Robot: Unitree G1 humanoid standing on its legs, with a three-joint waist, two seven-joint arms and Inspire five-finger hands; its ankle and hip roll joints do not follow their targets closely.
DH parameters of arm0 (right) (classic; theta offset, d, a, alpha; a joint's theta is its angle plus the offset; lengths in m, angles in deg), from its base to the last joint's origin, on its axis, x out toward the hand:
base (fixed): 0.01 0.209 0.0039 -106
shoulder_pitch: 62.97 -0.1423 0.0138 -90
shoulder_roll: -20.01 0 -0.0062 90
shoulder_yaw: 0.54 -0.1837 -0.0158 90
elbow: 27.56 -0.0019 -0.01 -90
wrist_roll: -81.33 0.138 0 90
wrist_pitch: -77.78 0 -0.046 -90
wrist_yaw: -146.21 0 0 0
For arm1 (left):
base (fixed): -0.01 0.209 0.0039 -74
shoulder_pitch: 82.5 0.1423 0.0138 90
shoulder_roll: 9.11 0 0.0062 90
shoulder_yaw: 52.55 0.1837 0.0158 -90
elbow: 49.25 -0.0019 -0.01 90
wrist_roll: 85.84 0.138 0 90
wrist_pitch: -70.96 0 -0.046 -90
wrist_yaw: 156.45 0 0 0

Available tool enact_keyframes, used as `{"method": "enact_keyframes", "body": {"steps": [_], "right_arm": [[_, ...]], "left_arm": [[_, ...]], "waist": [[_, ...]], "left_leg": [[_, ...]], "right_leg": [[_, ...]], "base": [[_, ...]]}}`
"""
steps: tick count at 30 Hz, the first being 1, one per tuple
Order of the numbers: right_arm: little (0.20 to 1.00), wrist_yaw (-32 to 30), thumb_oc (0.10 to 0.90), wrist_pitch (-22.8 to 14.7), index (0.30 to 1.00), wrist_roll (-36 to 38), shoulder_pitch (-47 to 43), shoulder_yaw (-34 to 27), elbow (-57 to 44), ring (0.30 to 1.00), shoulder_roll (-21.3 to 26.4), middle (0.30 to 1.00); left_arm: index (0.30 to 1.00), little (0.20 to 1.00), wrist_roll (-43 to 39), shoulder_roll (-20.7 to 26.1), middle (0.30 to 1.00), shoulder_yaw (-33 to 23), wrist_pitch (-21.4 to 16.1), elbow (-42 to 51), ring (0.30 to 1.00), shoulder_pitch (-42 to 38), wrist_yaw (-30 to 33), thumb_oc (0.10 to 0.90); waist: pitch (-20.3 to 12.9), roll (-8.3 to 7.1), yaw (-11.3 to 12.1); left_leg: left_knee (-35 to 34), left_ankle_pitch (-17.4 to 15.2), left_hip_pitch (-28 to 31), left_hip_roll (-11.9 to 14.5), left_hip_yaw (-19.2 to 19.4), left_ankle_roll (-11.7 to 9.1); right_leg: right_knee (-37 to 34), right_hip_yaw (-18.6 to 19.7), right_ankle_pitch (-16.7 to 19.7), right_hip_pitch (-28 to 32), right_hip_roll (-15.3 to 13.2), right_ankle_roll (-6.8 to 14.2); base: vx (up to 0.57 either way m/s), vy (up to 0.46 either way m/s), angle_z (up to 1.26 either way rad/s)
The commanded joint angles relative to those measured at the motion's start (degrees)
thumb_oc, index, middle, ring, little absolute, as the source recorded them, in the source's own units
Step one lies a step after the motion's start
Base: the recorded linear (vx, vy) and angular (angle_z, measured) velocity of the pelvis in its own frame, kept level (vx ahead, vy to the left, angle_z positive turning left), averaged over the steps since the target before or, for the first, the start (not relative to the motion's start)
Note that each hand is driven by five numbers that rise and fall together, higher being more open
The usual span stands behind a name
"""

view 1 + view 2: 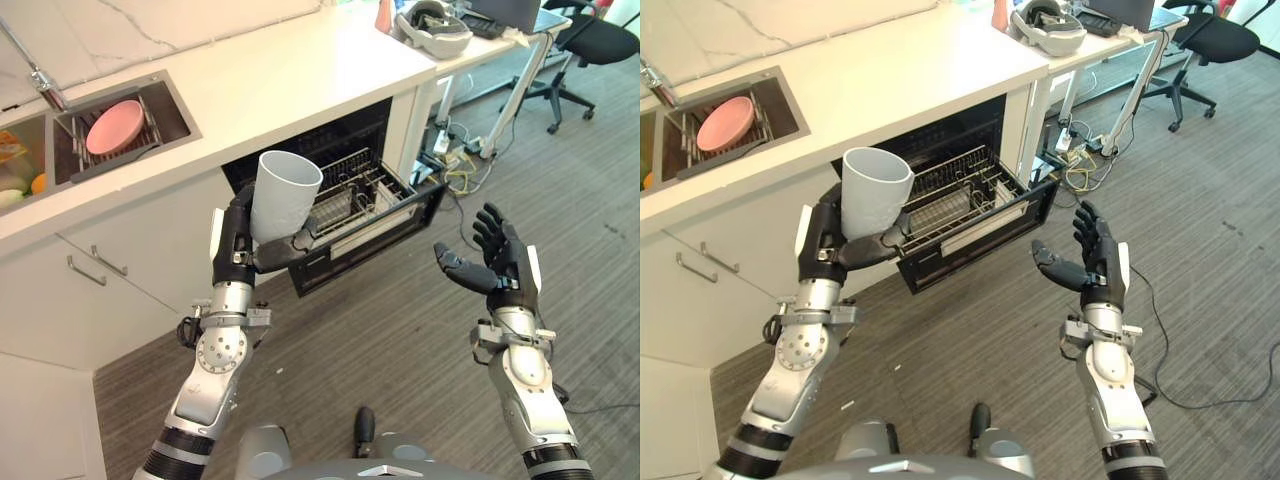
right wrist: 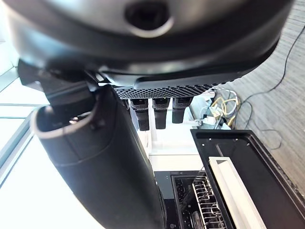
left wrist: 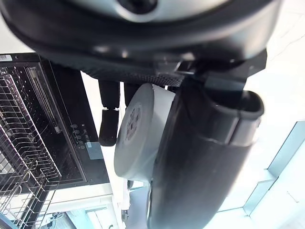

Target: Place the dishes in the dishwasher.

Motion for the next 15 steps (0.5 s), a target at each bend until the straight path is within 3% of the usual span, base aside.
{"method": "enact_keyframes", "body": {"steps": [1, 3, 5, 6, 9, 11, 13, 15], "right_arm": [[0.900, 0.5, 0.800, -5.8, 0.900, -0.1, -4.1, -2.2, -7.1, 0.900, 3.4, 0.900], [0.900, 1.7, 0.800, -5.2, 0.900, 0.3, -5.3, -1.2, -6.4, 0.900, 4.1, 0.900], [0.900, 2.4, 0.800, -5.5, 0.900, 0.8, -4.6, -1.8, -6.4, 0.900, 3.6, 0.900], [0.900, 2.9, 0.800, -5.4, 0.900, 1.1, -3.9, -2.7, -6.5, 0.900, 2.7, 0.900], [0.900, 2.8, 0.800, -4.3, 0.900, 0.9, -3.7, -1.1, -7.9, 0.900, 0.4, 0.900], [0.900, 4.1, 0.800, -3.7, 0.900, 1.8, -3.3, 0.2, -9.3, 0.900, -0.8, 0.900], [0.900, 5.4, 0.800, -3.6, 0.900, 3.5, -4.2, 2.1, -11.0, 0.900, -2.1, 0.900], [0.900, 6.0, 0.800, -3.5, 0.900, 4.1, -4.8, 4.4, -12.7, 0.900, -2.9, 0.900]], "left_arm": [[0.300, 0.300, 1.2, 0.6, 0.300, -1.4, -6.9, 5.4, 0.300, -5.5, 1.7, 0.400], [0.300, 0.300, 1.6, 0.8, 0.300, -1.8, -6.9, 5.2, 0.300, -6.4, 1.8, 0.400], [0.300, 0.300, 3.2, 1.5, 0.300, -1.7, -6.6, 5.3, 0.300, -6.6, 1.0, 0.400], [0.300, 0.300, 5.7, 2.6, 0.300, -1.2, -6.9, 5.7, 0.300, -7.1, 0.2, 0.400], [0.300, 0.300, 2.5, 2.0, 0.300, 0.3, -6.9, 3.6, 0.300, -7.8, 0.3, 0.400], [0.300, 0.300, 2.7, 2.6, 0.300, 1.2, -6.1, 3.0, 0.300, -8.6, 0.0, 0.400], [0.300, 0.300, 2.3, 2.0, 0.300, 1.9, -5.8, 1.6, 0.300, -9.1, 1.4, 0.400], [0.300, 0.300, 1.6, 1.7, 0.300, 3.4, -5.6, 0.1, 0.300, -9.9, 1.8, 0.400]], "waist": [[-4.1, 1.29, 0.8], [-5.3, 2.77, 2.4], [-6.1, 2.97, 1.6], [-7.0, 2.34, 1.2], [-7.7, 0.09, 1.1], [-7.3, -0.96, 0.9], [-6.3, -1.56, 0.8], [-5.6, -0.92, 0.5]], "left_leg": [[-14.2, 7.7, 7.5, 3.6, -0.3, -1.5], [-16.3, 5.7, 8.4, 2.0, -10.5, -2.7], [-16.7, 4.9, 8.6, 2.0, -8.9, -3.0], [-16.7, 3.4, 9.4, 0.6, -7.0, -2.7], [-16.7, 0.7, 11.2, -3.0, -4.9, 0.0], [-16.7, -0.8, 12.0, -5.1, -3.9, 1.9], [-16.7, -1.5, 12.8, -6.4, -3.3, 3.6], [-16.7, -2.0, 13.1, -6.6, -2.8, 4.5]], "right_leg": [[0.5, 0.3, -6.0, 2.6, -7.4, 12.2], [0.5, 2.5, -6.7, 3.4, -7.3, 13.0], [0.5, 2.3, -6.6, 4.0, -8.0, 13.5], [0.5, 2.0, -5.5, 4.2, -9.6, 14.4], [1.3, 3.2, -3.0, 4.2, -13.0, 16.1], [6.4, 4.6, -2.2, 2.0, -15.0, 17.0], [13.6, 8.3, -0.5, -2.3, -14.9, 17.3], [20.7, 10.3, -0.6, -6.9, -13.2, 17.5]], "base": [[0.29, 0.237, -0.03], [0.20, 0.188, -0.33], [0.15, 0.252, -0.75], [0.20, 0.376, -0.20], [0.12, 0.317, 0.30], [0.03, 0.294, -0.15], [0.01, 0.265, -0.23], [0.02, 0.230, -0.40]]}}
